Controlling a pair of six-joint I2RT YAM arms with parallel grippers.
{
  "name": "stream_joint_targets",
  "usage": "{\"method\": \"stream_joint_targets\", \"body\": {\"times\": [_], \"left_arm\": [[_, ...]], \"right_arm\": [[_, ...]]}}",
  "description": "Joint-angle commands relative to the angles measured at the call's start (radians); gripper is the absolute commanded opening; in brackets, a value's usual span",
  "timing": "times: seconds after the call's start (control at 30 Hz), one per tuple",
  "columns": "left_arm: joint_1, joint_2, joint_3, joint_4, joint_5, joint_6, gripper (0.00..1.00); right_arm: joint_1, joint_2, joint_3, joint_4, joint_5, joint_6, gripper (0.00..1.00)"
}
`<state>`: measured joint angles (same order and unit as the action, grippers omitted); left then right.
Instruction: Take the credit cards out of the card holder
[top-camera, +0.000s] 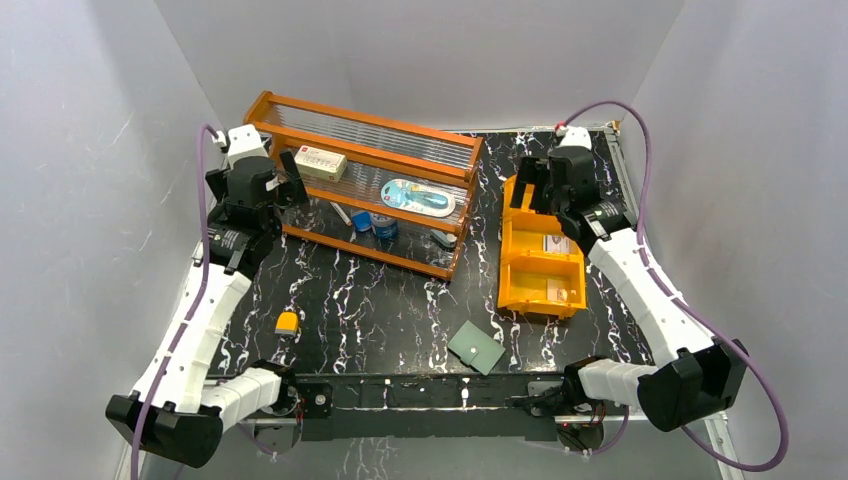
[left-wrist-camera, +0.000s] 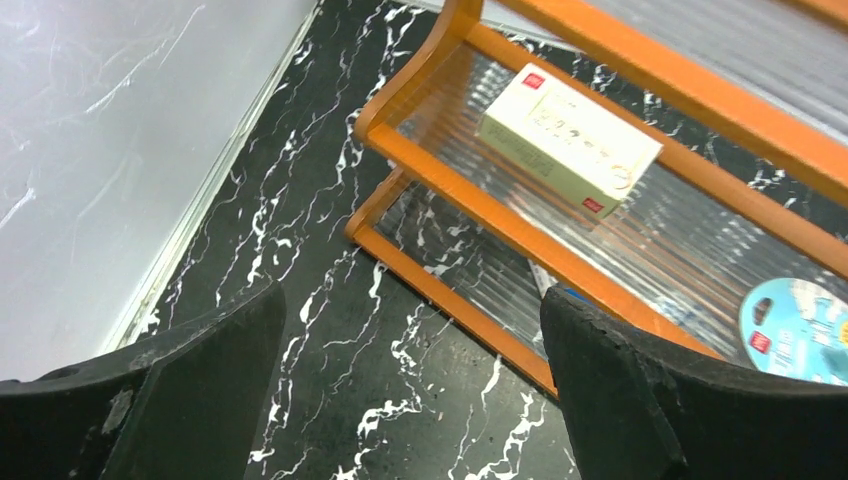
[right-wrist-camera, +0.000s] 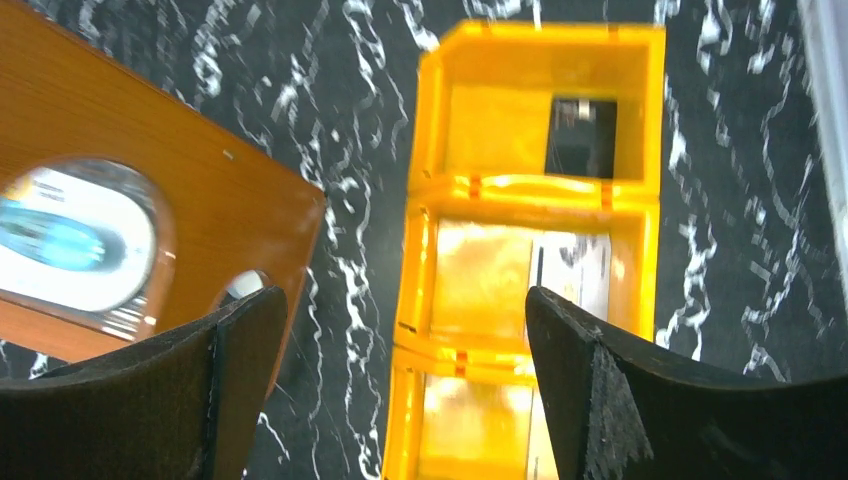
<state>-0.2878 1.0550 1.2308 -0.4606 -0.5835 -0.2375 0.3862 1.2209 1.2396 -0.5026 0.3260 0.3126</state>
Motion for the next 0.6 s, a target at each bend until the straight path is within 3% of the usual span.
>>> {"method": "stream_joint_targets", "body": {"times": [0.0,0.27,0.57], "left_arm": [[0.050,-0.008,-0.063,0.060,0.011,-0.047,0.98],[0.119,-0.013,-0.226,0.164,0.271,-0.043,0.98],[0.154,0.024,-0.268,0.116,0.428,-0.165,0.98]], "right_arm": [[-0.064,-0.056,-0.103,0.020,-0.109,0.094,0.98],[-0.155,-0.022,-0.252,0.062,-0.392,0.175,0.97],[-0.130,0.134,-0.225,0.088,-0.568,0.215,0.95]]}}
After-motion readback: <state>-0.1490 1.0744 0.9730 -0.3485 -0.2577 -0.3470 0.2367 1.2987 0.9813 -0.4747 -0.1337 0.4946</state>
